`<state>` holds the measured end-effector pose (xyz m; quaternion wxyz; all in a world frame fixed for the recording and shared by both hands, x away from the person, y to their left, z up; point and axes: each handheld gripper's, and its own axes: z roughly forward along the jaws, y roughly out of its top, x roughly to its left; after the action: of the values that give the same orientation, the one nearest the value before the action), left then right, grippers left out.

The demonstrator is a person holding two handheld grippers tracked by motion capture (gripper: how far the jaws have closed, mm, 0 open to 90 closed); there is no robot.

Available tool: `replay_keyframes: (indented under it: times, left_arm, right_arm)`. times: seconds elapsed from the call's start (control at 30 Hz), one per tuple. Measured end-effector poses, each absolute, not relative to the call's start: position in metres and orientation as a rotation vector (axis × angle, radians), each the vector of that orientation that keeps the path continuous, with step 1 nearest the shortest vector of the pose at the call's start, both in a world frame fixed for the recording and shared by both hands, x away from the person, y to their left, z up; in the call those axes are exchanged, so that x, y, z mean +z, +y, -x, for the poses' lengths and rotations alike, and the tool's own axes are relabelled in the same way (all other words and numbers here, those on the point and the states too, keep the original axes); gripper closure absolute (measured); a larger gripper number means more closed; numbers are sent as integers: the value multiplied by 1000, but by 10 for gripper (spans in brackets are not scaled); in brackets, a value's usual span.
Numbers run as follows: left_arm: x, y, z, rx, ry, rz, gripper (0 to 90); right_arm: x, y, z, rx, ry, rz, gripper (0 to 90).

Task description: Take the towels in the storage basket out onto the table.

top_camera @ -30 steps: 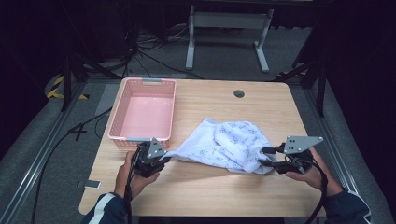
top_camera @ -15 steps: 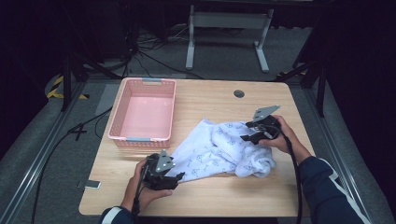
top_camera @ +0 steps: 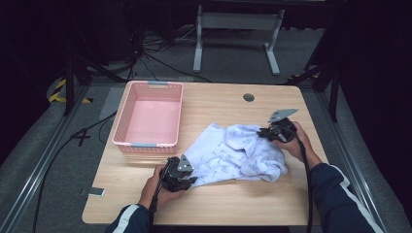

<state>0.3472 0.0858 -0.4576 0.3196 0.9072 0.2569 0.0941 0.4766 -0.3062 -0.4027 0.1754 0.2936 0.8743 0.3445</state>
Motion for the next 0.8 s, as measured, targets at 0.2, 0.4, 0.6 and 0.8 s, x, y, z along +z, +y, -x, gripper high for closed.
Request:
replay_keyframes:
  times: [0.2, 0.4, 0.6, 0.8]
  left_arm:
    - [-449, 111, -330, 290, 699, -2427, 844]
    - [-452, 137, -313, 193, 765, -2388, 836]
    - [-453, 118, -301, 97, 637, -2450, 769]
    - [-437, 115, -306, 168, 651, -2291, 582]
  right_arm:
    - [-388, -367, -482, 979, 2128, -1152, 825]
    - [-398, -402, -492, 836, 1980, -1336, 818]
    - [-404, -405, -498, 727, 1958, -1356, 770]
    - [-401, -404, -490, 832, 2026, -1313, 513]
